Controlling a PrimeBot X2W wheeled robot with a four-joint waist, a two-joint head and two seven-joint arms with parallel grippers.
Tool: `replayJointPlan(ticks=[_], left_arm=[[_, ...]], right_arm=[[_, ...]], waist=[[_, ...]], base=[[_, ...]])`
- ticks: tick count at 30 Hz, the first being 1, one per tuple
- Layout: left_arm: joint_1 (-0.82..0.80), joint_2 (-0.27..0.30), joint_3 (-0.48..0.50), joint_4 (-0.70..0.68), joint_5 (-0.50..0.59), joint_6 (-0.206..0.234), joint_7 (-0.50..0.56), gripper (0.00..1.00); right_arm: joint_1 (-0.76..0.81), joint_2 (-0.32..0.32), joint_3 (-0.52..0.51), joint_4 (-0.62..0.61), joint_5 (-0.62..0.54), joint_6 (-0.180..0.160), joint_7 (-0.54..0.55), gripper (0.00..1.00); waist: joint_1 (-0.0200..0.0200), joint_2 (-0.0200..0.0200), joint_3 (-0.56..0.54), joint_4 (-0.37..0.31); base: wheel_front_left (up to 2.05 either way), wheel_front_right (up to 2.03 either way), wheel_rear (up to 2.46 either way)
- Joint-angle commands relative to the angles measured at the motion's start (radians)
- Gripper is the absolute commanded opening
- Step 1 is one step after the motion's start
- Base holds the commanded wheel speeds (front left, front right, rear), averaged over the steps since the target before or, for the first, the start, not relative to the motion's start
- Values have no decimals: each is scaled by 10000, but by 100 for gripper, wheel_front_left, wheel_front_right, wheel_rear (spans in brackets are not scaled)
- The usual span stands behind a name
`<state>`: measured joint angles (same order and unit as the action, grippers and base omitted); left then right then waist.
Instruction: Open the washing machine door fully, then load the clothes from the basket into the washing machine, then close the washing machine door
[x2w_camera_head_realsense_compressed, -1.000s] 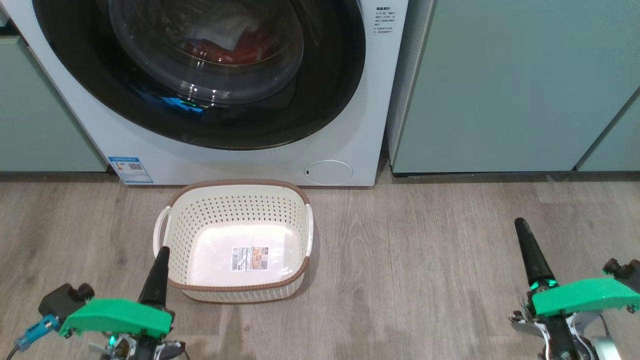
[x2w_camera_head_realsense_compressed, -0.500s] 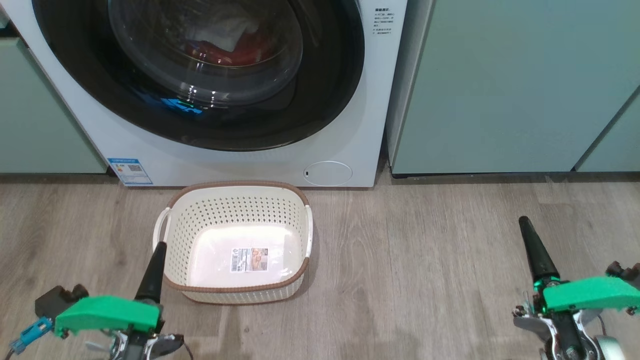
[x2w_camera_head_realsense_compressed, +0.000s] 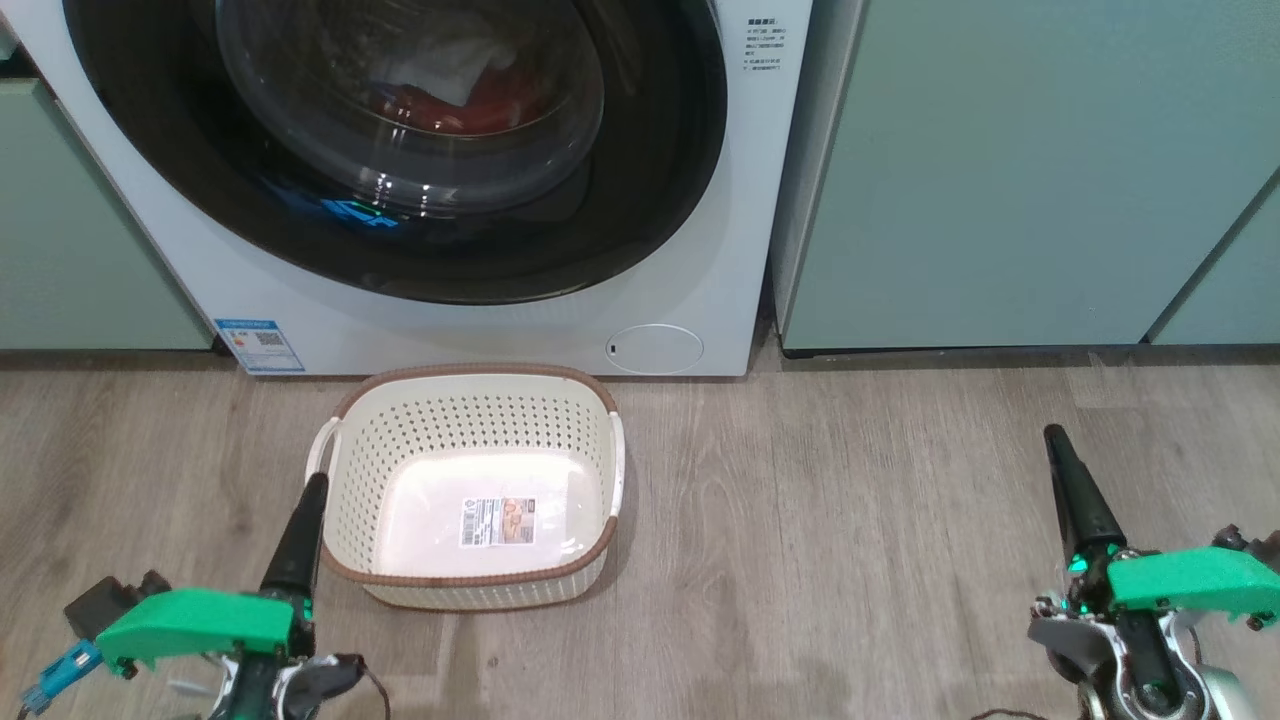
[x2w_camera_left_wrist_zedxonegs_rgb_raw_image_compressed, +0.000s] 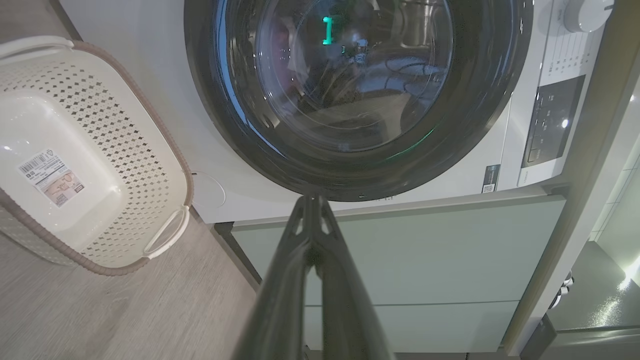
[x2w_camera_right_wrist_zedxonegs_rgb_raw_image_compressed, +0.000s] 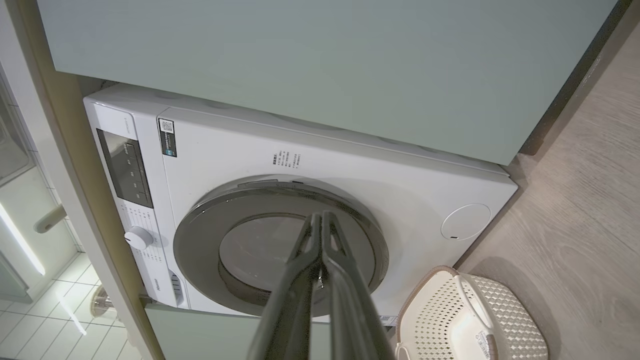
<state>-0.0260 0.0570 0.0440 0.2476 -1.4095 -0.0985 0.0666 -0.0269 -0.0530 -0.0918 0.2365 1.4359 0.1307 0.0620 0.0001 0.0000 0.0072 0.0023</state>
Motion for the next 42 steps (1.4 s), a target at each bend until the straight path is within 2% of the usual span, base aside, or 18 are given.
replayJointPlan(ticks=[1,16,42], left_arm=[[-584,39,381,-243,-260,-102,79,0],[-819,-49,682,-22,-2005,-322,453,0],[-820,-56,691,-23,-1997,-322,460,0]], right_arm=[[-558,-175,131,-272,271,1,73,0],[-786,-167,48,67,1950,0,296,0],[-793,-111,-31,72,1884,0,359,0]], waist=[[-1,0,-3,-1],[-1,0,-41,-23],[-1,0,-41,-23]], base=[[0,0,0],[0,0,0],[0,0,0]])
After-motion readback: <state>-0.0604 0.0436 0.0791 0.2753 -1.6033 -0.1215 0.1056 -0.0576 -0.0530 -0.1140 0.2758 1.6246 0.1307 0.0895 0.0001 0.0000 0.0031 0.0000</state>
